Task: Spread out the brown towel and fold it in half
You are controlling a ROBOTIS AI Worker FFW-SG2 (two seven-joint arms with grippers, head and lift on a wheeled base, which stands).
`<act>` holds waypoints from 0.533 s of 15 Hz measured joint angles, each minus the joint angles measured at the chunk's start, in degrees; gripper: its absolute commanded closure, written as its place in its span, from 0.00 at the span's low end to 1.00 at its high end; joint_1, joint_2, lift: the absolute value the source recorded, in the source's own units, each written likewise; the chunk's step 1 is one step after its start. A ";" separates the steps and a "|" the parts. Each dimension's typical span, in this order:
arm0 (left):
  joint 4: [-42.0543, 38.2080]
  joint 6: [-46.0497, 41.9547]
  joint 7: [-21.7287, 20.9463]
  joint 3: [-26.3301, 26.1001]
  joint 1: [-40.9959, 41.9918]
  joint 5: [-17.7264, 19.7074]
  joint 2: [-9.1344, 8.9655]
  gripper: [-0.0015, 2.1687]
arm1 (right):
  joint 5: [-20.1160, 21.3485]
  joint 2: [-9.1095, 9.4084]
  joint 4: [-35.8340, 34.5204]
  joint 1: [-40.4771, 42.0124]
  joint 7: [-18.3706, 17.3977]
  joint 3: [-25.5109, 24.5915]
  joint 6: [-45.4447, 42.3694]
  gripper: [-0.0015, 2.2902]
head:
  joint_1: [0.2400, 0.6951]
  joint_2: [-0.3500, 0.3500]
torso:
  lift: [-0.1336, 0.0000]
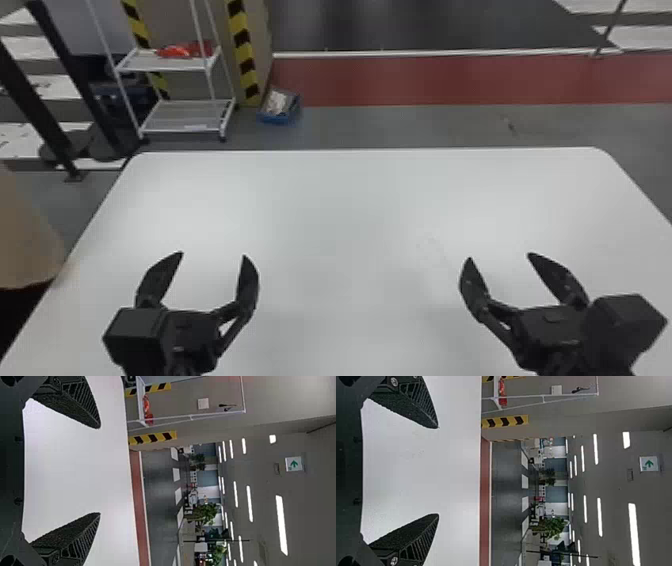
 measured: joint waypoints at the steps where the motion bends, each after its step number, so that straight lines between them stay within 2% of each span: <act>1: 0.00 0.00 0.00 0.01 0.04 0.00 0.00 0.05 | 0.00 0.00 0.02 0.00 0.00 0.00 0.00 0.04 | 1.00 0.57 | 0.04; 8: 0.06 0.00 0.00 0.00 0.12 0.00 0.00 0.05 | -0.12 0.00 0.02 0.14 -0.07 -0.17 0.00 0.04 | 1.00 0.56 | 0.04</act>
